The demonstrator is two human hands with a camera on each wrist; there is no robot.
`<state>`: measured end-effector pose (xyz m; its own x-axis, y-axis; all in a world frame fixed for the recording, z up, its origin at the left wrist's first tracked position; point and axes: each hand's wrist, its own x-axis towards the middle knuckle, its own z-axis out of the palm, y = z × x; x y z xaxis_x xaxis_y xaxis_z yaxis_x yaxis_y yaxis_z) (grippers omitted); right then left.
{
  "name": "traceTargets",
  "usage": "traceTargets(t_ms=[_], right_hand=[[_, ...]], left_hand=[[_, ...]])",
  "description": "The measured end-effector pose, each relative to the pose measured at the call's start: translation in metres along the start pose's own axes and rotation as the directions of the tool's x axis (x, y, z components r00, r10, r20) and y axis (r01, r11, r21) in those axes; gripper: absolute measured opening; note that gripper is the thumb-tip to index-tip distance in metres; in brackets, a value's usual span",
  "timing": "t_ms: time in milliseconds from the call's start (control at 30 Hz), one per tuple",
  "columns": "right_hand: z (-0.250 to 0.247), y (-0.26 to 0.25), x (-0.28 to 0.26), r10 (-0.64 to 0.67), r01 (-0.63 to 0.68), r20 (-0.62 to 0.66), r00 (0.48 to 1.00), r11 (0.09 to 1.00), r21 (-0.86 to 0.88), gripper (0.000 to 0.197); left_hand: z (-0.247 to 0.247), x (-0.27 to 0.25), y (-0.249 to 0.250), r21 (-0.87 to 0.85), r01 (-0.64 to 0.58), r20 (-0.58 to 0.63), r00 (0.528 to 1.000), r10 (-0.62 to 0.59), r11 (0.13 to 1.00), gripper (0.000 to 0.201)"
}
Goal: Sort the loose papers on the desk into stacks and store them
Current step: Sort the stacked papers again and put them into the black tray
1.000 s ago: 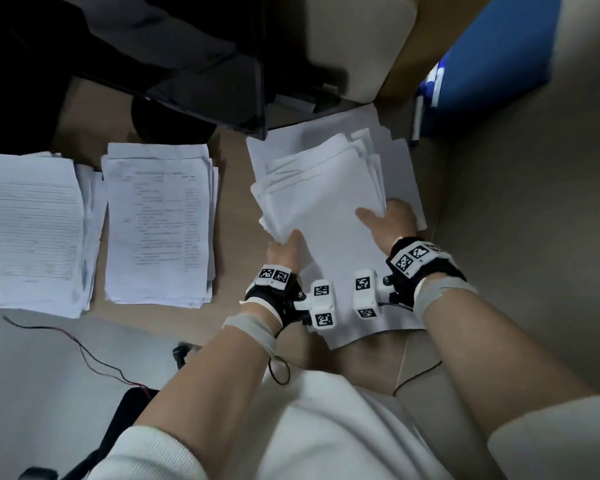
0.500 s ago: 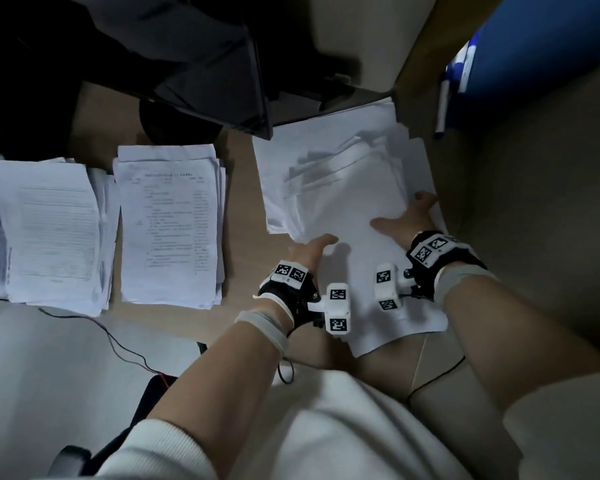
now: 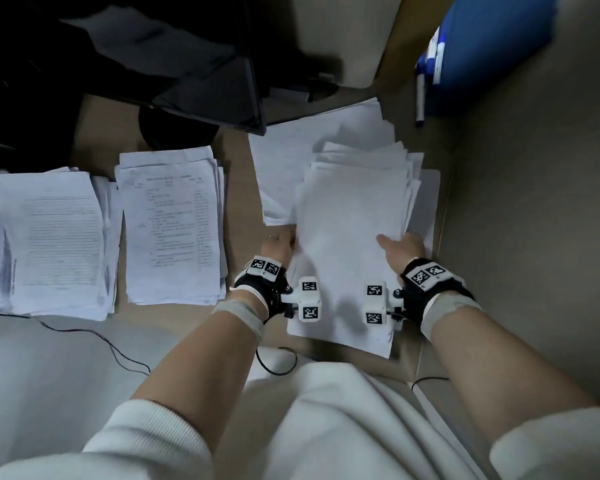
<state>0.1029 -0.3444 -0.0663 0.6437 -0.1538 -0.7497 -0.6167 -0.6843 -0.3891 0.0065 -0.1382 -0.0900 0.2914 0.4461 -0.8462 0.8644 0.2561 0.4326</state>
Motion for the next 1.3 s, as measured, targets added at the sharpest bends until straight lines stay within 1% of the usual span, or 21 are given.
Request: traceTargets(t_ms=[67, 133, 167, 233, 267, 300, 367, 433, 533, 667, 767, 800, 867, 967, 1067, 1100, 1167, 1200, 1233, 1267, 1300], right_hand=[[-0.011, 0.004, 0.0, 0.033, -0.026, -0.086, 0.996, 0.996, 0.086, 0.039], [-0.021, 0.008, -0.001, 0.064, -0.045, -0.147, 0.987, 0.991, 0.127, 0.04], [-0.025, 0.01, -0.002, 0.074, -0.049, -0.17, 0.983, 0.988, 0.148, 0.04], [-0.029, 0.015, -0.005, 0.092, -0.055, -0.21, 0.973, 0.983, 0.175, 0.04], [-0.03, 0.018, -0.007, 0.095, -0.053, -0.219, 0.971, 0.981, 0.188, 0.039], [-0.03, 0.02, -0.009, 0.097, -0.053, -0.221, 0.97, 0.979, 0.197, 0.037], [-0.03, 0.02, -0.018, 0.091, -0.048, -0.225, 0.97, 0.981, 0.191, 0.032], [-0.029, 0.02, -0.023, 0.072, -0.031, -0.22, 0.973, 0.982, 0.184, 0.028], [-0.024, 0.013, -0.026, 0.025, 0.008, -0.203, 0.979, 0.987, 0.161, 0.027], [-0.011, -0.009, -0.03, 0.004, 0.007, -0.094, 0.996, 0.993, 0.117, 0.029], [0.007, -0.012, -0.03, 0.036, -0.036, -0.004, 0.999, 0.999, 0.028, 0.029], [0.013, -0.009, -0.028, 0.05, -0.05, 0.018, 0.999, 0.999, -0.002, 0.03], [0.025, 0.002, -0.022, 0.095, -0.091, 0.059, 0.994, 0.993, -0.073, 0.036], [0.038, 0.018, -0.015, 0.124, -0.115, 0.094, 0.988, 0.989, -0.097, 0.04], [0.044, 0.022, -0.017, 0.086, -0.077, 0.109, 0.99, 0.994, -0.083, 0.065], [0.045, 0.018, -0.024, 0.073, -0.065, 0.112, 0.991, 0.995, -0.074, 0.077], [0.046, 0.015, -0.026, 0.055, -0.047, 0.116, 0.992, 0.997, -0.065, 0.103], [0.044, 0.012, -0.031, 0.053, -0.043, 0.118, 0.992, 0.995, -0.085, 0.106], [0.041, 0.01, -0.035, 0.069, -0.056, 0.125, 0.99, 0.993, -0.099, 0.101], [0.039, 0.005, -0.04, 0.076, -0.065, 0.138, 0.988, 0.995, -0.081, 0.088], [0.036, 0.004, -0.044, 0.08, -0.074, 0.166, 0.983, 0.996, -0.04, 0.07]], left_hand=[[0.002, 0.004, -0.005, 0.105, -0.006, 0.058, 0.998, 0.0, 0.994, 0.041], [0.009, 0.006, -0.005, 0.19, -0.035, 0.167, 0.986, 0.003, 0.981, 0.04], [0.015, 0.009, -0.006, 0.216, -0.057, 0.227, 0.974, 0.006, 0.975, 0.044], [0.027, 0.02, -0.011, 0.255, -0.083, 0.266, 0.964, 0.013, 0.963, 0.063], [0.033, 0.032, -0.016, 0.277, -0.085, 0.258, 0.966, 0.011, 0.957, 0.067], [0.034, 0.029, -0.012, 0.301, -0.093, 0.255, 0.967, 0.013, 0.949, 0.062], [0.027, 0.012, 0.003, 0.302, -0.075, 0.195, 0.981, 0.016, 0.95, 0.038], [0.018, 0.009, 0.009, 0.29, -0.104, 0.138, 0.988, 0.066, 0.951, 0.023], [0.002, 0.017, 0.007, 0.325, -0.151, 0.133, 0.985, 0.113, 0.934, 0.03], [-0.027, 0.017, 0.012, 0.496, -0.161, 0.11, 0.986, 0.122, 0.853, 0.037], [-0.038, 0.02, 0.01, 0.431, -0.193, 0.128, 0.98, 0.151, 0.881, 0.036], [-0.038, 0.023, 0.005, 0.39, -0.164, 0.12, 0.985, 0.126, 0.906, 0.041], [-0.036, 0.029, -0.011, 0.274, -0.066, 0.099, 0.994, 0.041, 0.96, 0.066], [-0.032, 0.029, -0.034, 0.112, 0.032, 0.141, 0.989, -0.048, 0.993, 0.1], [-0.028, 0.029, -0.043, 0.011, 0.056, 0.178, 0.982, -0.057, 0.998, 0.127], [-0.027, 0.034, -0.046, 0.016, 0.027, 0.168, 0.985, -0.029, 1.0, 0.126], [-0.028, 0.034, -0.044, -0.014, -0.021, 0.186, 0.982, 0.023, 1.0, 0.095], [-0.028, 0.028, -0.04, -0.065, -0.028, 0.213, 0.976, 0.041, 0.997, 0.075], [-0.028, 0.023, -0.037, -0.11, -0.027, 0.23, 0.972, 0.052, 0.994, 0.059], [-0.028, 0.019, -0.034, -0.126, -0.023, 0.231, 0.972, 0.052, 0.992, 0.055], [-0.027, 0.023, -0.037, -0.11, -0.014, 0.229, 0.973, 0.039, 0.994, 0.064]])
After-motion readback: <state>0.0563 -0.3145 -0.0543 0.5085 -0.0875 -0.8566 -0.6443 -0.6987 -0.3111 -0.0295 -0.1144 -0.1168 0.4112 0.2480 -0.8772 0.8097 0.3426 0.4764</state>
